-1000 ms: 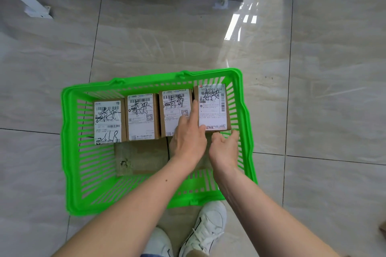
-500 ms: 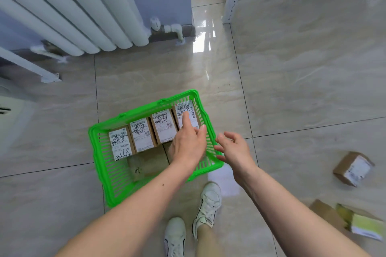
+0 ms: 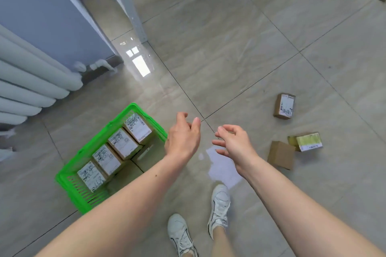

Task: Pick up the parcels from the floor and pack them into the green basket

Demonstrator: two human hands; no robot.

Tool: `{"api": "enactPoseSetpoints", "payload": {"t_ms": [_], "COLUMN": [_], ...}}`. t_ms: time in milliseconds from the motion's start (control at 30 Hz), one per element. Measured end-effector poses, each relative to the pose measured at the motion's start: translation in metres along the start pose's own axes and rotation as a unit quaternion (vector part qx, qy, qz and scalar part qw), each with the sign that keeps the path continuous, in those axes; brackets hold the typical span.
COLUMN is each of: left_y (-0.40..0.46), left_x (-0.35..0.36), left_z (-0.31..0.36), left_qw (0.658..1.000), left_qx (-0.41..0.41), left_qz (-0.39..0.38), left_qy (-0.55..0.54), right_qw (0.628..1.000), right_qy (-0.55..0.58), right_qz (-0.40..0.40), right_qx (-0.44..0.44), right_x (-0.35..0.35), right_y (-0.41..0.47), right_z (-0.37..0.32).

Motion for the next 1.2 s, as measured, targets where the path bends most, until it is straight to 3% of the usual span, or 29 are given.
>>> {"api": "enactPoseSetpoints", "payload": {"t_ms": [233, 700, 1200], "left_y": [-0.034, -0.07, -0.029], "left_x": [0.083, 0.259, 0.404], "left_z": [0.061, 0.174, 0.238], "left_qw": [0.997, 0.994, 0.98], "left_qx": [0.049, 0.042, 0.064], "left_qz": [-0.054, -0.096, -0.175], "left_qy": [0.013, 0.022, 0.075], "right_qw": [0.996, 0.991, 0.973], "right_qy": [0.068, 0.094, 0.134], "right_qz": [0.048, 0.093, 0.161], "right_qx": [0.009, 0.036, 0.096], "right_x": [-0.112, -0.345, -0.485], "right_y": [0.006, 0.042, 0.138], "right_z": [0.032, 0.052, 0.079]}}
Point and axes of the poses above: each hand's wrist, its own y-axis towards the middle knuckle, its own x-axis out of the palm, z = x × y, the point moved 3 cm from there along y, towards the middle knuckle, and after that the axes turned 9 degrees about x, right-handed, at the moved point
